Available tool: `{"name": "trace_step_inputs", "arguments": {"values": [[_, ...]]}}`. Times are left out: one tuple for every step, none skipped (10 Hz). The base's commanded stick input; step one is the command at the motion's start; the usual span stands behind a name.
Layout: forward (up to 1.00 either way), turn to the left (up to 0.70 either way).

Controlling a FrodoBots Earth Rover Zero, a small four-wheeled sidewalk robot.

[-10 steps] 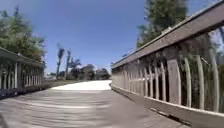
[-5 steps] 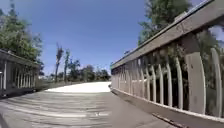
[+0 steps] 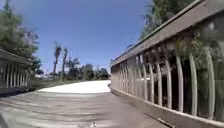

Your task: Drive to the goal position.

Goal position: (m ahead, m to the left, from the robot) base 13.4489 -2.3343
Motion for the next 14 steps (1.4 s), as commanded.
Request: {"name": "trace_step_inputs", "arguments": {"values": [[0.70, 0.00], [0.70, 0.00], [0.70, 0.00], [0.70, 0.00], [0.70, 0.00], [0.70, 0.00], [0.70, 0.01], [0.70, 0.11], [0.70, 0.14], [0.70, 0.14], [0.70, 0.14], [0.70, 0.14], [0.70, 0.14], [0.70, 0.14]]}}
